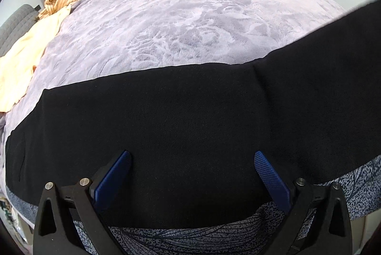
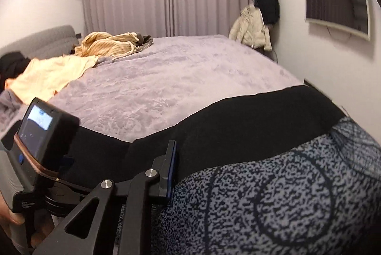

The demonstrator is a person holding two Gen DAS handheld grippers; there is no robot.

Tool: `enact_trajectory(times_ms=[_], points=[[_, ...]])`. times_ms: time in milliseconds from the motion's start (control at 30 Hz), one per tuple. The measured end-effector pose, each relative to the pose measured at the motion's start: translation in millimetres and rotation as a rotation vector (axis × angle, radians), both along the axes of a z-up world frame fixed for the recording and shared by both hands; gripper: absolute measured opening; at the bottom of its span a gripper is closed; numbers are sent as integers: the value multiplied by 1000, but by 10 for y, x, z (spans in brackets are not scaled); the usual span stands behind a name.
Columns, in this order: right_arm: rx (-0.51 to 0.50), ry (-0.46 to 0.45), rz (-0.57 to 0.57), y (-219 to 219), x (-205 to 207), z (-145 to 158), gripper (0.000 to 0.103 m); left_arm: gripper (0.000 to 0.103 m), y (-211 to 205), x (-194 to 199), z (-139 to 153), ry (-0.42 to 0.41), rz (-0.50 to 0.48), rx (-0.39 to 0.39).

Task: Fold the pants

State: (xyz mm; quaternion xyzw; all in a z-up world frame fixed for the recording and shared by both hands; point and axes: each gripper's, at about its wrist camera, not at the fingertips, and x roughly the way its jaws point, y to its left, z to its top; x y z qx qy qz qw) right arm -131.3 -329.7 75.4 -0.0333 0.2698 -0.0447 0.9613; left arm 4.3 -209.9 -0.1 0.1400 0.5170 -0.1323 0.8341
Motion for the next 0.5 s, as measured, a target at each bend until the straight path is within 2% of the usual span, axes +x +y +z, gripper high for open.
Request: enact_trajectory(times_ms=[100, 233, 367, 433, 500], points=[[-95, -13, 5, 252, 26, 119, 17, 103, 40, -22, 102, 25, -12, -20], [-141, -26, -4, 438, 26, 303, 16, 103, 343, 30, 326, 62, 3, -142], [-262, -58, -1, 840, 7, 438, 16, 103, 1051, 221, 649, 71, 100, -333], [-375, -72, 9, 1175, 43, 425, 16, 103, 1444, 328, 748, 60, 167, -388], [-517, -89, 33, 1576, 95, 306, 16, 103, 1839, 408, 801, 43, 237, -412]])
